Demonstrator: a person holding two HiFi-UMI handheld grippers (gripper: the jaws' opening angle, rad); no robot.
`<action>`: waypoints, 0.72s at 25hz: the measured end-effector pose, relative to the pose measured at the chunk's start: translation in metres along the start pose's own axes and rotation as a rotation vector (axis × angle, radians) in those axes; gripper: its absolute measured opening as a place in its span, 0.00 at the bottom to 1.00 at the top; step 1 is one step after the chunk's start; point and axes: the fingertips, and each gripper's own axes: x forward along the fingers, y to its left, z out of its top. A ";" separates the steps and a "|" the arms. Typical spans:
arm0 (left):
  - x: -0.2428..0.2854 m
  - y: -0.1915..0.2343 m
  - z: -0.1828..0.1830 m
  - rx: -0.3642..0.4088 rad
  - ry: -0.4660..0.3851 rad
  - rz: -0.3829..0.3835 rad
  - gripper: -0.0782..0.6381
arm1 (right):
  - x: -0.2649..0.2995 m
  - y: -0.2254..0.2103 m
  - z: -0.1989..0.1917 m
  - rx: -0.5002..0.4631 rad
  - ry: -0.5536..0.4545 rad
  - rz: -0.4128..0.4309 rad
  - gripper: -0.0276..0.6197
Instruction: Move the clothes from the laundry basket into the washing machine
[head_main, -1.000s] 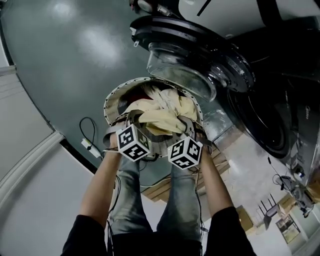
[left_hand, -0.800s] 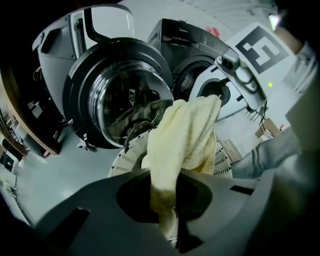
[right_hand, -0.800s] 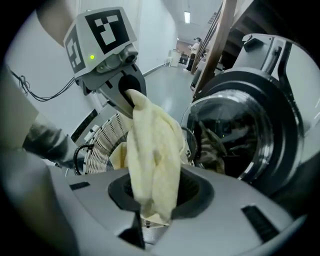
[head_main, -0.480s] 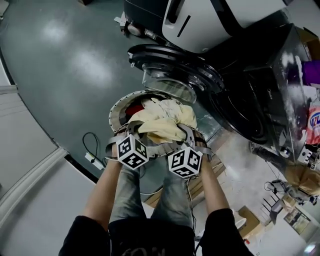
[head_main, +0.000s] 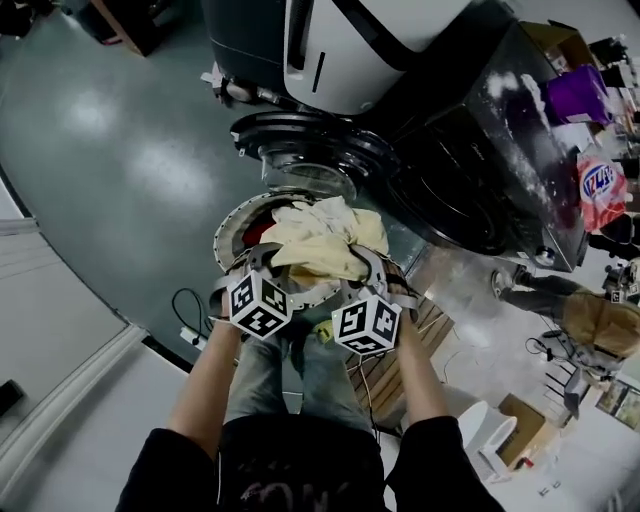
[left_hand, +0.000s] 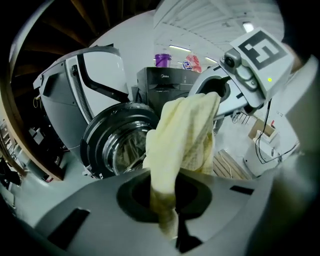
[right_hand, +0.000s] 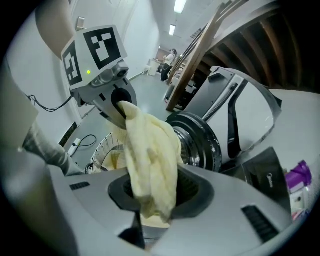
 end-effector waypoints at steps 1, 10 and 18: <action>-0.003 -0.004 0.010 0.005 -0.009 0.002 0.16 | -0.009 -0.006 -0.002 0.011 -0.009 -0.015 0.20; -0.025 -0.039 0.110 0.139 -0.101 0.024 0.16 | -0.092 -0.070 -0.027 0.054 -0.058 -0.187 0.20; -0.044 -0.081 0.198 0.241 -0.186 0.034 0.16 | -0.169 -0.126 -0.056 0.095 -0.081 -0.337 0.20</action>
